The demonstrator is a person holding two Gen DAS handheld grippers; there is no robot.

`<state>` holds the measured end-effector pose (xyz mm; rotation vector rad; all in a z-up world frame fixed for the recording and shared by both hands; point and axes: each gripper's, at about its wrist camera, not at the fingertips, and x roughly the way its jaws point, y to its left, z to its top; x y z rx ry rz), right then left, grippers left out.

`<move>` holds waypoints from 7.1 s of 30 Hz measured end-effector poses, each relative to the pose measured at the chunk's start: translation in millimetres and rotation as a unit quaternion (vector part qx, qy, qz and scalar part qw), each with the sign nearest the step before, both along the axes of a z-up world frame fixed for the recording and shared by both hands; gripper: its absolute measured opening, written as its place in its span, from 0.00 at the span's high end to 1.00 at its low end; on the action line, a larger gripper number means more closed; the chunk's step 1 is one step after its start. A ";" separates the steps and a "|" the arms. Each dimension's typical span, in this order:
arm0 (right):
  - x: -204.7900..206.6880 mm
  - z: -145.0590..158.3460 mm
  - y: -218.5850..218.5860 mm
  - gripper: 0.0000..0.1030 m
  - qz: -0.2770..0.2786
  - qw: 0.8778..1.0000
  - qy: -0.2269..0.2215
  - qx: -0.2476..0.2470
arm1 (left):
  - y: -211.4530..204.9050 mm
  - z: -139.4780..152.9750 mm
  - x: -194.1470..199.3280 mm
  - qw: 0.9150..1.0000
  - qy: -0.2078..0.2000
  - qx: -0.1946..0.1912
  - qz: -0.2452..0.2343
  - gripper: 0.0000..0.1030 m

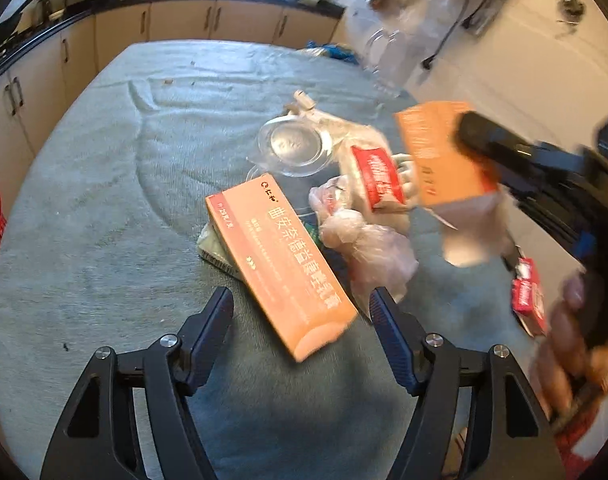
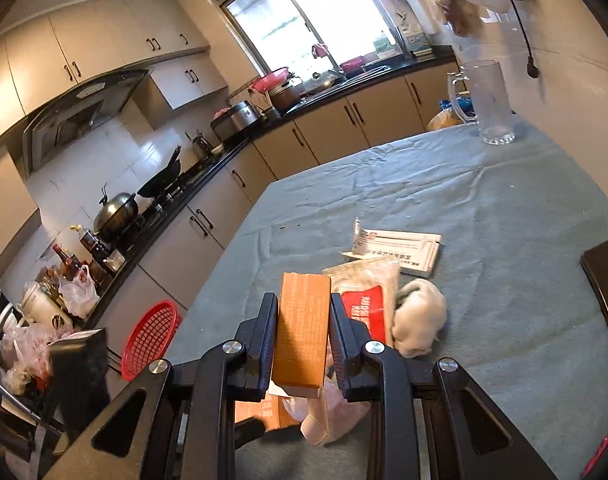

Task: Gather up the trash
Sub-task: 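Grasp the long orange ointment box with the left tool while the right tool holds its box, then carry both orange boxes over the red basket and open both tools, then move both tools back to the table toward the plastic bags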

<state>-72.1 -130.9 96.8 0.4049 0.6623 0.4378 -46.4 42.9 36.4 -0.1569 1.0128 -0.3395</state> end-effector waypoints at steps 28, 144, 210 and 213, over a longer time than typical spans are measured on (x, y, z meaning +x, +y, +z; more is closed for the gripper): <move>-19.2 -14.7 26.0 0.74 0.049 0.999 0.012 0.002 | 43.1 0.0 -33.9 0.995 -0.087 0.045 0.019 0.53; 79.2 -52.5 393.0 0.64 0.225 0.965 0.078 -0.106 | 360.7 -26.5 -36.0 0.953 -0.090 0.029 0.288 0.47; -14.0 -74.3 49.4 0.64 0.043 0.976 0.019 -0.213 | 47.5 -21.3 -14.5 0.998 -0.053 0.016 0.023 0.37; -17.7 -75.6 36.6 0.69 0.036 0.982 0.016 -0.186 | 43.8 -19.5 -9.8 0.999 -0.046 0.008 0.025 0.36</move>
